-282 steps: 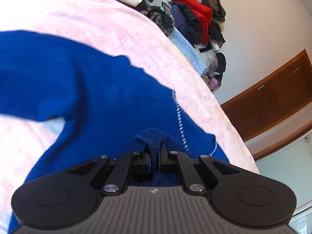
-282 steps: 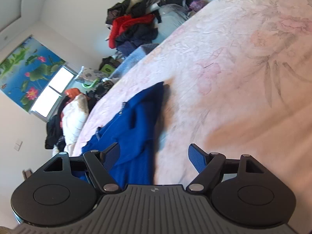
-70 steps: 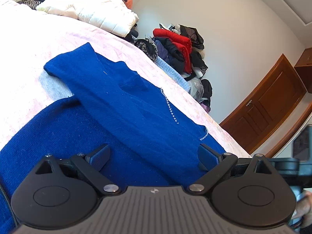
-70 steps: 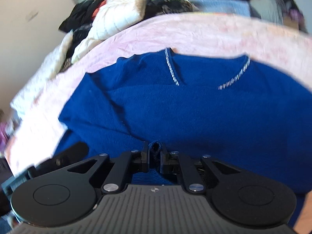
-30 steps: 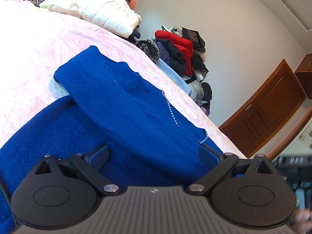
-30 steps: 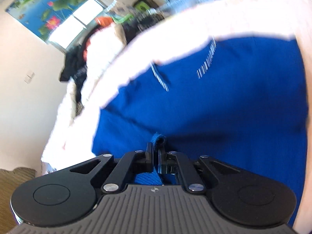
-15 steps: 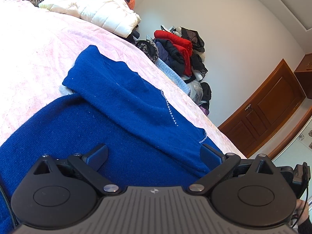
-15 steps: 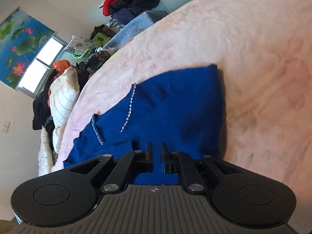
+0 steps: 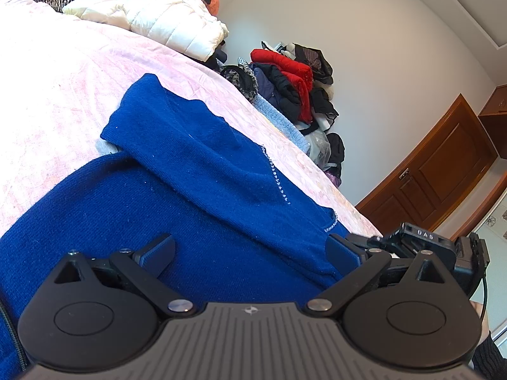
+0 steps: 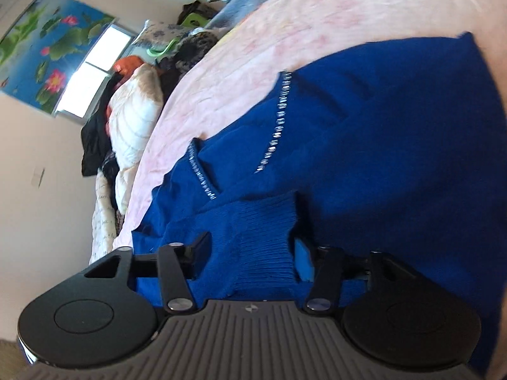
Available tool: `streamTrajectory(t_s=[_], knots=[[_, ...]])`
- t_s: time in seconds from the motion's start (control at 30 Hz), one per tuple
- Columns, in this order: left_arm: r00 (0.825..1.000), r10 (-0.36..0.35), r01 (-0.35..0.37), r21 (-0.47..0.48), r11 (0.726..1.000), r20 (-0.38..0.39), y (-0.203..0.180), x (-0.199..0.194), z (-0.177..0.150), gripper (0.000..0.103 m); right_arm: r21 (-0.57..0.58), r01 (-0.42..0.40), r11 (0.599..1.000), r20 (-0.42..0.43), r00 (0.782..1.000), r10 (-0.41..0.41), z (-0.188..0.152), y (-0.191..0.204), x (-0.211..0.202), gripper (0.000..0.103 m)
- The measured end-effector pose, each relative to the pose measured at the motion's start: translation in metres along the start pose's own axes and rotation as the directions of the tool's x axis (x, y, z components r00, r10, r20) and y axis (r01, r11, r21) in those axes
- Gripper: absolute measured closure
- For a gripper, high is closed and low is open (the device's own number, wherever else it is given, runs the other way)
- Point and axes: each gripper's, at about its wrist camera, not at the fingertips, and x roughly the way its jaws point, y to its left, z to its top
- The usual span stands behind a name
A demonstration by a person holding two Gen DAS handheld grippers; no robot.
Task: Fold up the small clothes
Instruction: 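Lift the held hem and fold it up toward the collar with the right gripper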
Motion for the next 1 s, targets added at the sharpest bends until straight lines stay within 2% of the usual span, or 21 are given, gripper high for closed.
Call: streamTrajectory(t_s=[0.03, 0.1, 0.17, 0.23, 0.37, 0.47, 0.53, 0.57, 0.6, 0.67, 0.7, 0.73, 0.83, 0.93, 0.97, 1.0], knots=[[1.000, 0.002, -0.002, 0.003, 1.000, -0.001, -0.001, 0.000, 0.000, 0.001, -0.015, -0.004, 1.000, -0.007, 1.000, 0.004, -0.001, 0.003, 0.001, 0.035], [1.000, 0.014, -0.013, 0.015, 1.000, -0.012, -0.004, -0.001, 0.003, 0.001, -0.043, 0.004, 0.999, -0.013, 1.000, -0.004, 0.000, 0.008, 0.002, 0.046], [1.000, 0.017, -0.017, 0.007, 1.000, -0.004, -0.006, -0.004, 0.009, 0.001, -0.061, 0.045, 0.997, -0.019, 0.999, -0.046, 0.002, 0.009, 0.003, 0.092], [1.000, 0.013, -0.013, -0.031, 0.999, 0.013, -0.005, -0.006, 0.020, 0.001, -0.055, 0.043, 0.998, -0.031, 0.999, -0.045, 0.003, 0.006, 0.005, 0.092], [1.000, 0.000, 0.004, -0.126, 0.992, 0.029, -0.002, 0.003, 0.058, 0.001, -0.103, 0.015, 0.995, 0.045, 0.999, -0.010, 0.006, 0.015, -0.008, 0.093], [0.996, -0.032, 0.042, -0.119, 0.992, 0.083, -0.010, 0.007, 0.091, 0.001, -0.123, -0.091, 0.988, 0.123, 0.987, 0.107, 0.021, 0.027, -0.042, 0.093], [0.993, -0.069, 0.077, -0.079, 0.994, 0.096, -0.016, 0.015, 0.110, 0.000, -0.135, -0.123, 0.983, 0.166, 0.975, 0.145, 0.029, 0.026, -0.068, 0.094], [0.994, -0.075, 0.079, -0.052, 0.996, 0.076, -0.018, 0.025, 0.118, 0.000, -0.137, -0.100, 0.986, 0.178, 0.976, 0.124, 0.032, 0.019, -0.077, 0.094], [0.998, -0.056, 0.057, -0.020, 0.998, 0.036, -0.019, 0.040, 0.125, 0.000, -0.120, -0.043, 0.992, 0.180, 0.982, 0.065, 0.035, 0.007, -0.079, 0.094], [0.997, 0.016, -0.013, 0.036, 0.999, -0.079, -0.017, 0.074, 0.132, 0.000, -0.058, 0.089, 0.994, 0.148, 0.986, -0.080, 0.038, -0.027, -0.073, 0.093], [0.991, 0.067, -0.061, 0.054, 0.997, -0.116, -0.013, 0.088, 0.133, 0.000, -0.039, 0.138, 0.990, 0.137, 0.982, -0.132, 0.037, -0.041, -0.070, 0.093], [0.987, 0.112, -0.105, 0.062, 0.993, -0.115, -0.010, 0.094, 0.133, 0.000, -0.029, 0.161, 0.987, 0.130, 0.979, -0.156, 0.033, -0.051, -0.068, 0.093], [0.984, 0.154, -0.147, 0.079, 0.986, -0.086, -0.002, 0.093, 0.133, 0.000, -0.009, 0.111, 0.994, 0.157, 0.982, -0.109, 0.026, -0.057, -0.071, 0.093], [0.991, 0.118, -0.111, 0.098, 0.989, -0.065, -0.004, 0.085, 0.131, 0.000, -0.021, 0.047, 0.999, 0.227, 0.973, -0.041, 0.031, -0.050, -0.088, 0.094], [0.992, 0.111, -0.103, 0.125, 0.987, -0.059, -0.008, 0.085, 0.130, 0.000, -0.023, 0.069, 0.997, 0.236, 0.970, -0.061, 0.034, -0.053, -0.090, 0.094], [0.992, 0.110, -0.099, 0.160, 0.982, -0.059, -0.013, 0.087, 0.129, 0.000, -0.016, 0.126, 0.992, 0.209, 0.971, -0.120, 0.036, -0.062, -0.084, 0.094]])
